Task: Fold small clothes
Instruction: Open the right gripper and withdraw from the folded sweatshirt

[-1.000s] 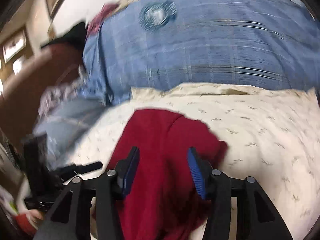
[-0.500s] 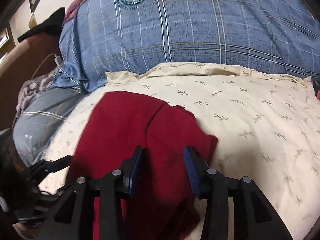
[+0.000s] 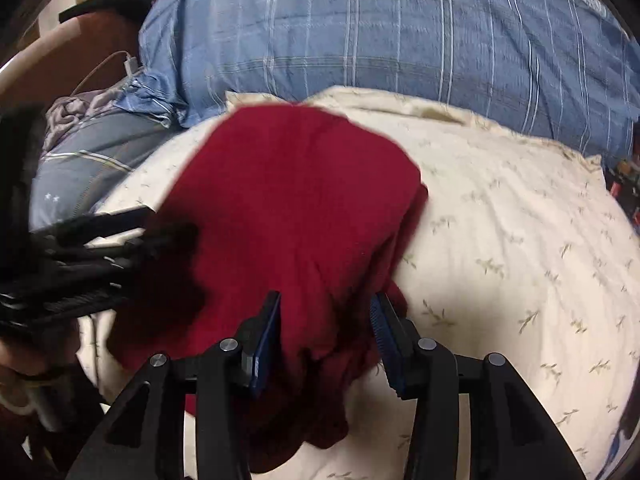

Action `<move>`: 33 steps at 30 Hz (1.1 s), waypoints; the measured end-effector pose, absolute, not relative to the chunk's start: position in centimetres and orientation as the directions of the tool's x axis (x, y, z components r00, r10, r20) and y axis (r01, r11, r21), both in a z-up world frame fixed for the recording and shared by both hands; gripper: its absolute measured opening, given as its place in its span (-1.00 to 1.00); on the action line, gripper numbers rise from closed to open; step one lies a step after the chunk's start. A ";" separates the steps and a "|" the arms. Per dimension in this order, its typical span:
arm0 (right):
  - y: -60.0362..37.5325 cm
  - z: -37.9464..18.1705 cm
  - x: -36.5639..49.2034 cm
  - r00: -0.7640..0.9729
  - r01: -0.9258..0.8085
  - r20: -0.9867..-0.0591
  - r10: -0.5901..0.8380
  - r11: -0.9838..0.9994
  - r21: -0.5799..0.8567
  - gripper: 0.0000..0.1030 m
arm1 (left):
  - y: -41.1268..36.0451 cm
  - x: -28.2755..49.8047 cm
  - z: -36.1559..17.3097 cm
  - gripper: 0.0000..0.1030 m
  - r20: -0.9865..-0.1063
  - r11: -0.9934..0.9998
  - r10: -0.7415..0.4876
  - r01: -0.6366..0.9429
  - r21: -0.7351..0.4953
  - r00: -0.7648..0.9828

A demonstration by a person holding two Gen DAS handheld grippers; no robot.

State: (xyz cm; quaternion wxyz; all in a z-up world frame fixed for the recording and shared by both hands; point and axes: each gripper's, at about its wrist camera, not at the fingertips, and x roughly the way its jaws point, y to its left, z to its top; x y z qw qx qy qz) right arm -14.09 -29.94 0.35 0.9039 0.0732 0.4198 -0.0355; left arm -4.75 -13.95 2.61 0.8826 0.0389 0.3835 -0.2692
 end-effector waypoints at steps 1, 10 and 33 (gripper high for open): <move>-30.1 0.2 -14.1 0.647 0.128 -0.763 0.003 0.986 0.112 -0.11 | -13.9 -4.8 2.6 0.45 -0.699 0.852 -0.443 0.506 -0.134 0.561; -30.6 0.7 -15.5 0.673 0.156 -0.739 0.032 0.970 0.184 0.04 | -13.5 -5.3 2.7 0.44 -0.688 0.859 -0.440 0.495 -0.133 0.577; -29.2 4.6 -16.8 0.741 0.221 -0.669 -0.053 0.960 0.169 0.47 | -9.4 -9.4 4.7 0.44 -0.610 0.875 -0.444 0.464 -0.138 0.656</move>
